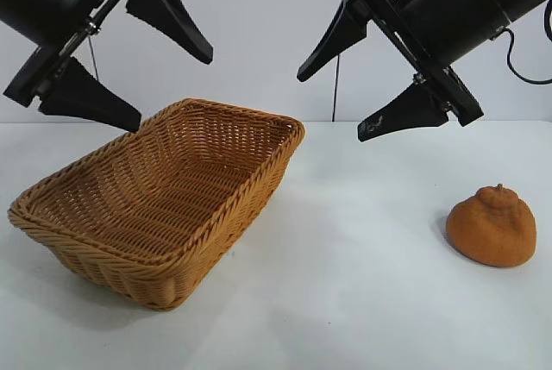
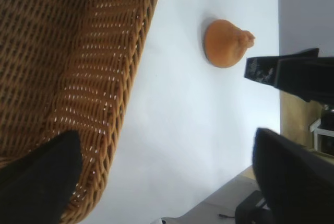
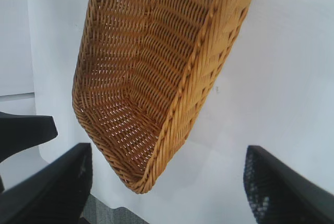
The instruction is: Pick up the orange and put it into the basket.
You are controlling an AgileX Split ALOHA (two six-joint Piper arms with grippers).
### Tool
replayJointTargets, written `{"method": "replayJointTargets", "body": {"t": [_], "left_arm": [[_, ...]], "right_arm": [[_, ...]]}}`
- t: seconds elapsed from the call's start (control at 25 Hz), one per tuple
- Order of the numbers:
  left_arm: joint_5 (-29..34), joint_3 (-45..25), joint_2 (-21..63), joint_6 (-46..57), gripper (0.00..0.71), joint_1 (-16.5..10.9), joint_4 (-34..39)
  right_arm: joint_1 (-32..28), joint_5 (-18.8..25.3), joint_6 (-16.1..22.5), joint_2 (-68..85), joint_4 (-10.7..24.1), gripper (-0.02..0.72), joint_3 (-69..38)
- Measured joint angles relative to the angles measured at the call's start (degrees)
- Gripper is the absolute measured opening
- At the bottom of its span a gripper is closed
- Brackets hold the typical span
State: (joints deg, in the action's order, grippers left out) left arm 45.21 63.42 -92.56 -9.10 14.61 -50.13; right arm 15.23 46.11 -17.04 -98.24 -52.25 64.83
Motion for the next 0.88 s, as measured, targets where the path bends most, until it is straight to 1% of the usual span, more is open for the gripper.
{"method": "replayJointTargets", "body": {"t": [0.12, 0.32, 0.4, 0.48, 0.64, 0.72, 0.8, 0.88], "left_arm": [[1.97, 0.00, 1.28, 11.80, 0.631, 0.00, 6.48], [2.40, -0.83, 3.54, 32.54, 0.631, 0.07, 16.90], [2.46, -1.37, 4.19, 39.94, 0.631, 0.94, 22.19], [2.72, -2.07, 4.26, 47.07, 0.631, 3.20, 27.25], [2.59, -2.96, 4.26, 62.45, 0.631, 9.08, 37.50], [2.15, -3.01, 4.26, 70.35, 0.631, 11.07, 43.91], [1.92, -3.16, 4.26, 76.07, 0.631, 11.67, 48.21], [1.41, -3.85, 4.26, 80.31, 0.631, 11.70, 50.13]], "right_arm": [[0.00, -0.24, 0.05, 0.00, 0.00, 0.547, 0.00], [0.00, -0.49, 0.05, 0.00, 0.00, 0.547, 0.00], [0.00, -0.68, 0.05, 0.00, 0.00, 0.547, 0.00], [0.00, -0.86, 0.05, 0.00, 0.00, 0.547, 0.00], [0.00, -0.95, 0.05, 0.00, 0.00, 0.547, 0.00], [0.00, -0.95, 0.05, 0.00, 0.00, 0.547, 0.00], [0.00, -0.95, 0.05, 0.00, 0.00, 0.547, 0.00], [0.00, -1.01, 0.05, 0.00, 0.00, 0.547, 0.00]]}}
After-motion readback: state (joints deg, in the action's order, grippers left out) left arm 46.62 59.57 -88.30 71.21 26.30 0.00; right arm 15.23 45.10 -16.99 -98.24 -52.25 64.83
